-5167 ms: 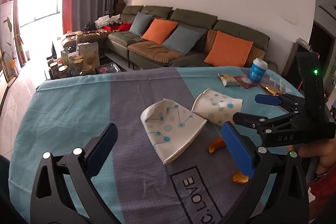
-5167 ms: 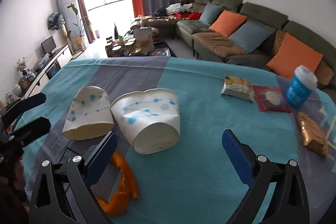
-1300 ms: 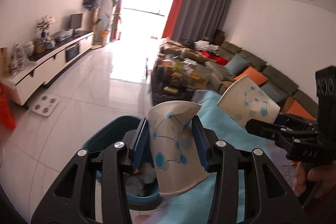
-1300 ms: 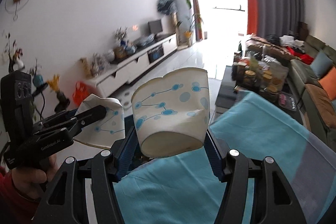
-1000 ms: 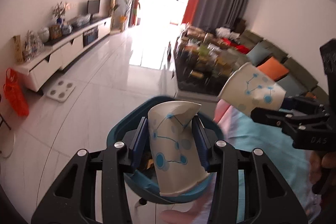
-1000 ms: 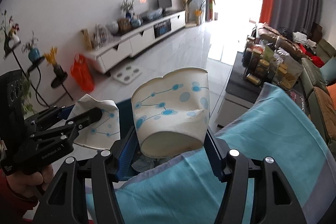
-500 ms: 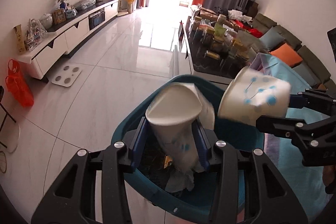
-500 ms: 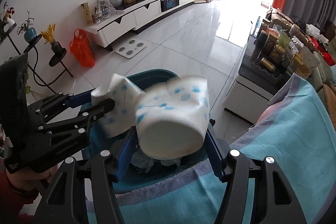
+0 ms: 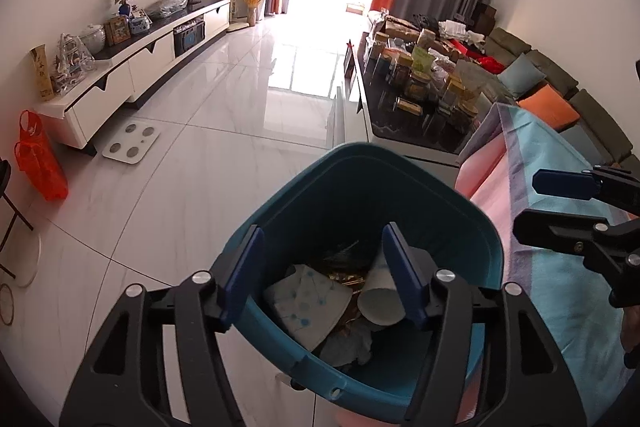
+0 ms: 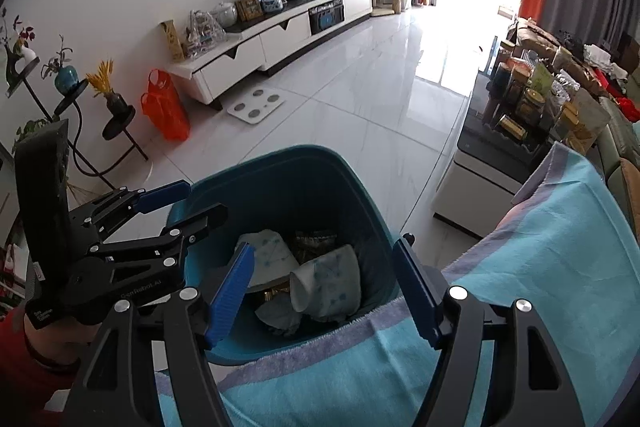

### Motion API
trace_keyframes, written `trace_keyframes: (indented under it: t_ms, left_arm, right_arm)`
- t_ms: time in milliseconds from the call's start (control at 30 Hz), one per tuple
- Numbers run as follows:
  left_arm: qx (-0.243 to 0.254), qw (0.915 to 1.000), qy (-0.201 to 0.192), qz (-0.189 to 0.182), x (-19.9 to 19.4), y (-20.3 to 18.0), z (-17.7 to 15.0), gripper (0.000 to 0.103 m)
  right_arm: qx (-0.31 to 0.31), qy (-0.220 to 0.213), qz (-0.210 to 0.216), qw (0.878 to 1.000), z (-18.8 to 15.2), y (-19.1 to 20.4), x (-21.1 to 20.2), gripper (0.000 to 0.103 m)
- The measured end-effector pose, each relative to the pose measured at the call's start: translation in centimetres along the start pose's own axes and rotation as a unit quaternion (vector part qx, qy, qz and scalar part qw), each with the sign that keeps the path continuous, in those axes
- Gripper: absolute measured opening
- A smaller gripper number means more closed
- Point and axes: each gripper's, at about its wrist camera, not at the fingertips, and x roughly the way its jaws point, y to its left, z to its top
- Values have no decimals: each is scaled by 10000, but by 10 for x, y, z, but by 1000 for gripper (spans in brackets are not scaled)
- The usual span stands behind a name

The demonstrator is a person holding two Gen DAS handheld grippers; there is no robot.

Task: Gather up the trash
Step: 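Move both open grippers back over the orange peel on the table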

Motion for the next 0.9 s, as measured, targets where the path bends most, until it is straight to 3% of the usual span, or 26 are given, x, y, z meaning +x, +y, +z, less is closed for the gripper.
trace_keyframes:
  t_ms: [167, 333, 600, 900]
  left_arm:
    - [-45, 9995, -300, -22, -29, -7, 4, 78]
    - [-14, 9965, -826, -93, -77, -23, 9, 98]
    - [382, 9875, -1495, -331, -147, -71, 10, 98]
    - [830, 9775, -1762, -813, -193, -135, -4, 98]
  right_arm:
    - [46, -290, -27, 9996, -4, -4, -26, 73]
    - [103, -727, -186, 9971, -15, -11, -65, 81]
    - [382, -1482, -482, 9870, -51, -30, -130, 96]
    - [749, -1949, -1008, 9727, -97, -46, -180, 96]
